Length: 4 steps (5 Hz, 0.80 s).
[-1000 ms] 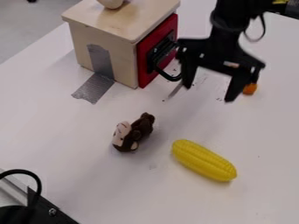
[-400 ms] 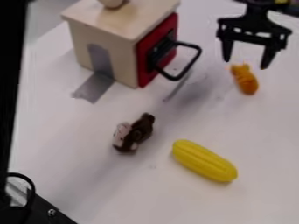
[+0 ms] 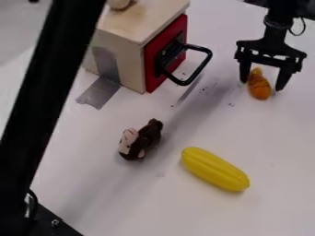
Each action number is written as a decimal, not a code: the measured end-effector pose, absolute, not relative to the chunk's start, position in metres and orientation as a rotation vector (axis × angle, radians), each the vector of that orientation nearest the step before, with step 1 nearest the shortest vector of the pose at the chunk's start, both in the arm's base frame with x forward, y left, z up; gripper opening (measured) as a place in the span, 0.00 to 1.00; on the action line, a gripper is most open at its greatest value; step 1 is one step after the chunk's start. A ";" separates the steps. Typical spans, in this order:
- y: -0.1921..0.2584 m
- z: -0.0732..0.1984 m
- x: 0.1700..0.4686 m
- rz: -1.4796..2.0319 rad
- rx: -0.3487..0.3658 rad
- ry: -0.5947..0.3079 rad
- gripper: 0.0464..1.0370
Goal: Move the orange object to the lower middle of the table
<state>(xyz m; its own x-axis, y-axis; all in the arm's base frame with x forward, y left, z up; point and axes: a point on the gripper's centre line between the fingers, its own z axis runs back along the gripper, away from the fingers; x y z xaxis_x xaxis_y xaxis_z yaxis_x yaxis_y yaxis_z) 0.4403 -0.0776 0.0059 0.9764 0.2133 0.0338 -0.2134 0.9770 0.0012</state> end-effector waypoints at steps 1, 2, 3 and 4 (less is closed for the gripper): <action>-0.073 0.001 0.443 0.218 0.030 -0.011 0.91; -0.079 -0.001 0.440 0.183 0.042 -0.011 0.64; -0.075 0.003 0.428 0.165 0.061 -0.002 0.43; -0.070 0.029 0.419 0.152 0.056 -0.026 0.39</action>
<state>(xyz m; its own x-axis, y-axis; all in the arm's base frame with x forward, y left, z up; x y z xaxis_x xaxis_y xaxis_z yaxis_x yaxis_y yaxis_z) 0.4186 -0.0701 0.0293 0.9882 0.1503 0.0297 -0.1517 0.9869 0.0542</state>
